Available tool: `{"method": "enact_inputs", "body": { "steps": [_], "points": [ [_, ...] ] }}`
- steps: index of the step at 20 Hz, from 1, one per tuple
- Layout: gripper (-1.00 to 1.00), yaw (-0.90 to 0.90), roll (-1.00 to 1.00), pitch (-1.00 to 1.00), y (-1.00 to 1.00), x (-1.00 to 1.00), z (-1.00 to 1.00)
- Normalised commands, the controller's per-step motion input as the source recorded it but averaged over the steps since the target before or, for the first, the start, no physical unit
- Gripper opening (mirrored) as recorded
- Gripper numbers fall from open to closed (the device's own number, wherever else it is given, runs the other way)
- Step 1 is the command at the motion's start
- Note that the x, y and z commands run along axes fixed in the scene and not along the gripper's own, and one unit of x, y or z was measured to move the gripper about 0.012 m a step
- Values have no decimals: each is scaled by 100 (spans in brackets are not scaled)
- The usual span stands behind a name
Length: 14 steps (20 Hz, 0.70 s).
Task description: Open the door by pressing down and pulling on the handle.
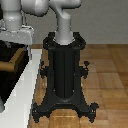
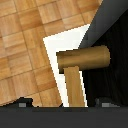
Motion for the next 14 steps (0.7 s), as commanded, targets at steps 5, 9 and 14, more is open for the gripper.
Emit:
{"method": "enact_inputs", "body": {
  "steps": [5,9,14],
  "points": [
    [100,0,0,0,0,0,0],
    [100,0,0,0,-50,0,-75],
    [100,0,0,0,-60,0,-60]
  ]
}}
